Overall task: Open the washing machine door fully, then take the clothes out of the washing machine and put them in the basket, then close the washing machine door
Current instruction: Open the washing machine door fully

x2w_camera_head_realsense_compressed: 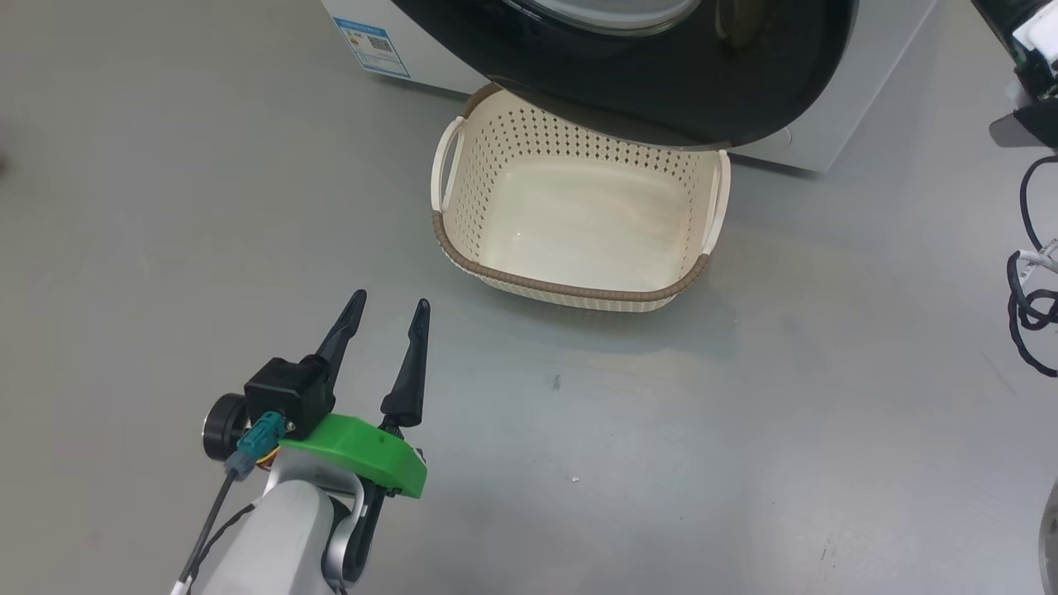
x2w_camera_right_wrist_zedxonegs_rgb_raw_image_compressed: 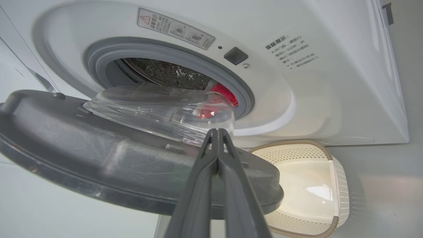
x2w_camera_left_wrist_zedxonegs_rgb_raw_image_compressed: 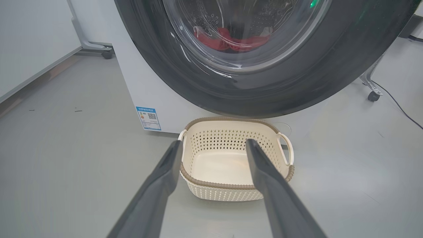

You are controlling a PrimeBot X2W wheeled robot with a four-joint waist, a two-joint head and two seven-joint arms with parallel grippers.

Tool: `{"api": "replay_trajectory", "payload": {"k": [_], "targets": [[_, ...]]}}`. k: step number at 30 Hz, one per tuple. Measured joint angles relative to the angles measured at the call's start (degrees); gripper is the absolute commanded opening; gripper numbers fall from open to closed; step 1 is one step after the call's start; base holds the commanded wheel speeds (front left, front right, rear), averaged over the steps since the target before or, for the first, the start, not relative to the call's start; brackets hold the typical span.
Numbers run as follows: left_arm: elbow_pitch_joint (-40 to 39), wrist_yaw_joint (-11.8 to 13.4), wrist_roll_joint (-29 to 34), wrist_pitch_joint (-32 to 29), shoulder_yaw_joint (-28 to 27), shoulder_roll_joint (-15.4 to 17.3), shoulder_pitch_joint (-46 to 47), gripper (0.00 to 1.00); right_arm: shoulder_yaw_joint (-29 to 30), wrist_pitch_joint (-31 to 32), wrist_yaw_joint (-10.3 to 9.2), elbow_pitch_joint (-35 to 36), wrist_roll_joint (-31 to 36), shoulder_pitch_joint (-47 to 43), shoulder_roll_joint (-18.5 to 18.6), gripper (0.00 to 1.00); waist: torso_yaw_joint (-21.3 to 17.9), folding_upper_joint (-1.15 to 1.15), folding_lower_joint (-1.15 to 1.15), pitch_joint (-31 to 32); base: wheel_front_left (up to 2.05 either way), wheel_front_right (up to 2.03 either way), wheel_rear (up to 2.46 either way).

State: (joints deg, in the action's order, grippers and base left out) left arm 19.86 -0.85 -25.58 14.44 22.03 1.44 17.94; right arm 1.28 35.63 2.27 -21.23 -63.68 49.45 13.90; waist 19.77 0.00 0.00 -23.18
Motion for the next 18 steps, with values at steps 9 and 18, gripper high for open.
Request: {"api": "replay_trajectory", "payload": {"k": [9, 18], "targets": [[0.30, 0.00, 0.48, 0.00, -1.19, 0.01, -1.00, 1.00, -5.78, -8.68, 4.45, 2.26, 11.96, -4.74, 4.19, 0.00, -1.22, 0.00, 0.00, 3.03, 0.00, 0.00, 0.00], [0.58, 0.01, 2.16, 0.00, -2.55, 0.04, -2.61, 1.00, -11.99, -17.16, 4.72, 4.81, 20.53, -10.63, 5.77, 0.00, -3.01, 0.00, 0.00, 5.92, 0.00, 0.00, 0.00]]}}
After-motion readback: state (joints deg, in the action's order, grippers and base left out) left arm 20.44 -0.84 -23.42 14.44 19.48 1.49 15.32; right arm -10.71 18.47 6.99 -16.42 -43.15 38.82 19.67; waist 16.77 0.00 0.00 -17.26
